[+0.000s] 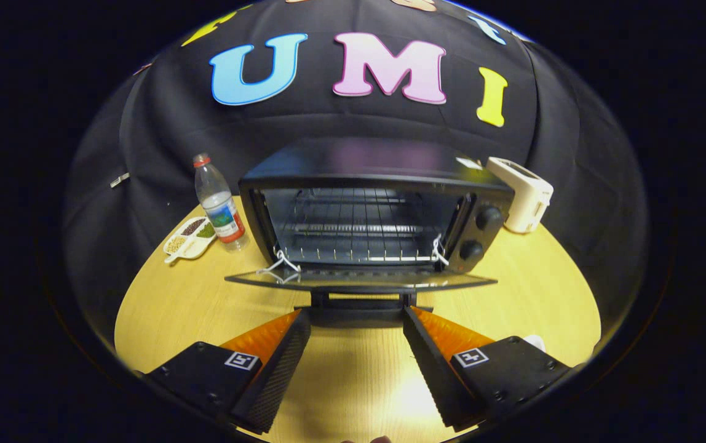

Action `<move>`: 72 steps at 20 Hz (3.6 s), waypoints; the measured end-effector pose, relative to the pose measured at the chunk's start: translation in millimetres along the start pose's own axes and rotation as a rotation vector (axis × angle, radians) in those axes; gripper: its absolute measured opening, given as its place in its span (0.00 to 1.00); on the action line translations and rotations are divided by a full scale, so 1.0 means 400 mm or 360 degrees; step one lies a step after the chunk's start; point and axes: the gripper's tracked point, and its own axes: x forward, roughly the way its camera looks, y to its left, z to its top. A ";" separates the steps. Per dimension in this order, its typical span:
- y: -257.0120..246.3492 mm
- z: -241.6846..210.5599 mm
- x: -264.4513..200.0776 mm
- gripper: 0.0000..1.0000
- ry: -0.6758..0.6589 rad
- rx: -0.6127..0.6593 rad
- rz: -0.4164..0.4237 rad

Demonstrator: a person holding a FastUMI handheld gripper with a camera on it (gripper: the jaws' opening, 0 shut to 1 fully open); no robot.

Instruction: Open the toaster oven, put the food inside, and close the toaster oven door.

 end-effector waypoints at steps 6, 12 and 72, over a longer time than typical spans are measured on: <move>0.008 -0.070 0.011 0.98 0.0186 0.0041 0.0074; 0.027 0.216 -0.079 0.96 -0.0264 0.0011 0.0109; -0.755 -0.374 -0.072 0.73 0.1291 0.0040 0.0122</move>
